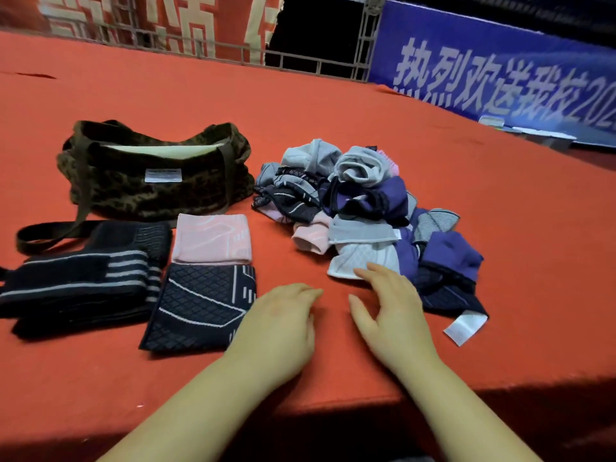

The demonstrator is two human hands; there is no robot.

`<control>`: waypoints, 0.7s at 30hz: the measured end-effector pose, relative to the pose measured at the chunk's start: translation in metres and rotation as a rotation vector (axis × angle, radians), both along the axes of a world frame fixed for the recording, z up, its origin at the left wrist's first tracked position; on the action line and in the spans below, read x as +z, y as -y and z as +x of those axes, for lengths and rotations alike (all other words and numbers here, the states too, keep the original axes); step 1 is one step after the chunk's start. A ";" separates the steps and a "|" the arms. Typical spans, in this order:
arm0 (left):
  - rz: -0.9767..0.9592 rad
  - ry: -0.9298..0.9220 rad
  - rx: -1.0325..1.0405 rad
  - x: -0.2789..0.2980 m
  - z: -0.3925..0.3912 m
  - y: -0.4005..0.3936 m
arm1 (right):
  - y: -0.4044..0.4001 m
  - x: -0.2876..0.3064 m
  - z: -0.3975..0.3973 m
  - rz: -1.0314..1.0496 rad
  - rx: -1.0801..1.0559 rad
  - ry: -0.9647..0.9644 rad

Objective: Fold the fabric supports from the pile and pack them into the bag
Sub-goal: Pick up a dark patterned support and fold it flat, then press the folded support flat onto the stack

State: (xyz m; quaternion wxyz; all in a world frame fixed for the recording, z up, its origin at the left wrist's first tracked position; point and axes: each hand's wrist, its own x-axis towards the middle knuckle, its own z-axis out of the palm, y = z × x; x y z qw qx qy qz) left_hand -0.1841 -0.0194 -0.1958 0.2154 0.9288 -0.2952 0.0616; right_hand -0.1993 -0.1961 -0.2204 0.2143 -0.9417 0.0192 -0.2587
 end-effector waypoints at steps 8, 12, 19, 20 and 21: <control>-0.248 -0.305 0.041 -0.006 0.010 0.108 | 0.111 -0.004 -0.006 0.274 -0.493 -0.058; -0.239 -0.308 0.145 -0.012 0.022 0.146 | 0.119 -0.010 0.001 0.302 -0.527 -0.113; -0.364 -0.217 0.154 -0.021 0.027 0.148 | 0.122 -0.013 0.002 0.380 -0.489 0.020; -0.389 -0.234 0.153 -0.021 0.027 0.147 | 0.121 -0.012 0.002 0.393 -0.486 0.034; -0.405 -0.249 0.151 -0.021 0.027 0.146 | 0.120 -0.011 0.001 0.412 -0.478 0.046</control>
